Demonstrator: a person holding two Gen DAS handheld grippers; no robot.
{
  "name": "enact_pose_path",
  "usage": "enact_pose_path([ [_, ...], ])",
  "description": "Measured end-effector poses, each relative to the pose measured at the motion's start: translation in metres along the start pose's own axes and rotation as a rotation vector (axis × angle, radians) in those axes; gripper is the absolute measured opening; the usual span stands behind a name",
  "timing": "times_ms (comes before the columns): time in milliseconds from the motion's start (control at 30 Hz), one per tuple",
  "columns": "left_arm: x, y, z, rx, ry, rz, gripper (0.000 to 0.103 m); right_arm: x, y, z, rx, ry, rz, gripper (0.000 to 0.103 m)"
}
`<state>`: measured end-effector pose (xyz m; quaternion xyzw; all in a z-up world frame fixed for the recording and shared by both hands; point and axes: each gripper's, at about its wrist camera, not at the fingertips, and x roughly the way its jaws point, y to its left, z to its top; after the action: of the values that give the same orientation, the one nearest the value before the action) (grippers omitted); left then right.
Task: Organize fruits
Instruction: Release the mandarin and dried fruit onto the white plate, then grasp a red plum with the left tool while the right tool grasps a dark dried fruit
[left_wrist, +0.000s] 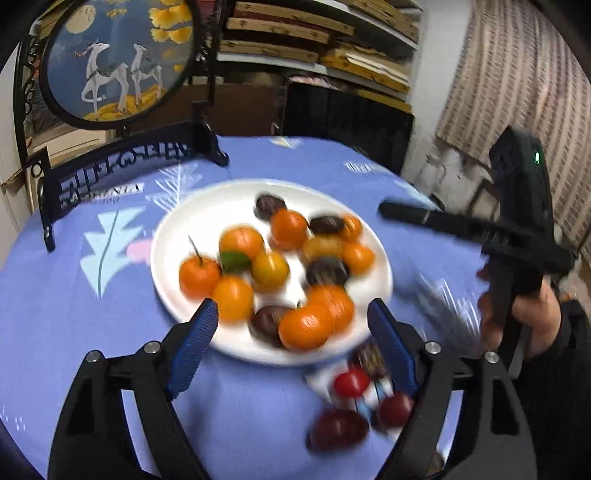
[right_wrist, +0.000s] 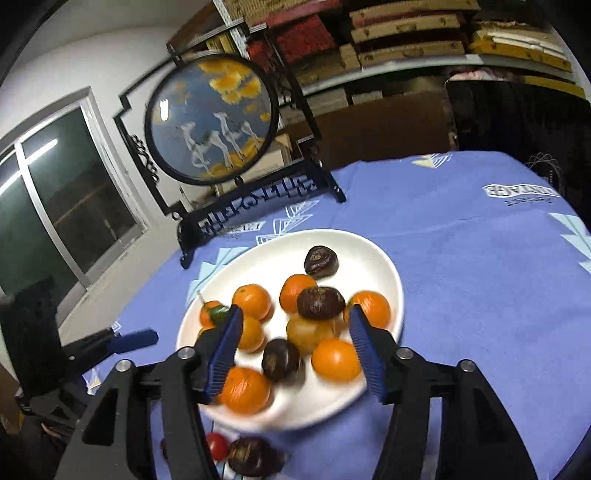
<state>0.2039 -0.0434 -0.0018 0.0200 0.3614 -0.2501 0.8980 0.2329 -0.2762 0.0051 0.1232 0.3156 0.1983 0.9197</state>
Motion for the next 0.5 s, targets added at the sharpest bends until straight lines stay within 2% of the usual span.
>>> enact_pose_path([
  [67,-0.003,-0.008,-0.014,0.033,0.037,0.010,0.081,-0.018,-0.005,-0.014,0.027,-0.015,0.013,0.066],
  [233,0.001,-0.027,-0.054,0.126,0.160,0.050,0.080,-0.041,-0.011,-0.049,0.078,0.023,0.021,0.066],
  [333,0.007,-0.037,-0.063,0.175,0.186,0.081,0.072,-0.053,-0.001,-0.064,0.066,0.036,0.038,0.066],
  [400,0.022,-0.042,-0.065,0.198,0.231,0.102,0.056,-0.059,0.011,-0.075,0.045,0.058,0.066,0.066],
  [433,0.027,-0.042,-0.066,0.195,0.240,0.094,0.053,-0.063,0.020,-0.084,0.018,0.088,0.091,0.066],
  [467,0.027,-0.043,-0.064,0.196,0.225,0.087,0.038,-0.065,0.027,-0.090,0.000,0.113,0.107,0.066],
  [500,0.025,-0.043,-0.062,0.197,0.212,0.081,0.039,-0.067,0.035,-0.098,-0.021,0.146,0.127,0.066],
])
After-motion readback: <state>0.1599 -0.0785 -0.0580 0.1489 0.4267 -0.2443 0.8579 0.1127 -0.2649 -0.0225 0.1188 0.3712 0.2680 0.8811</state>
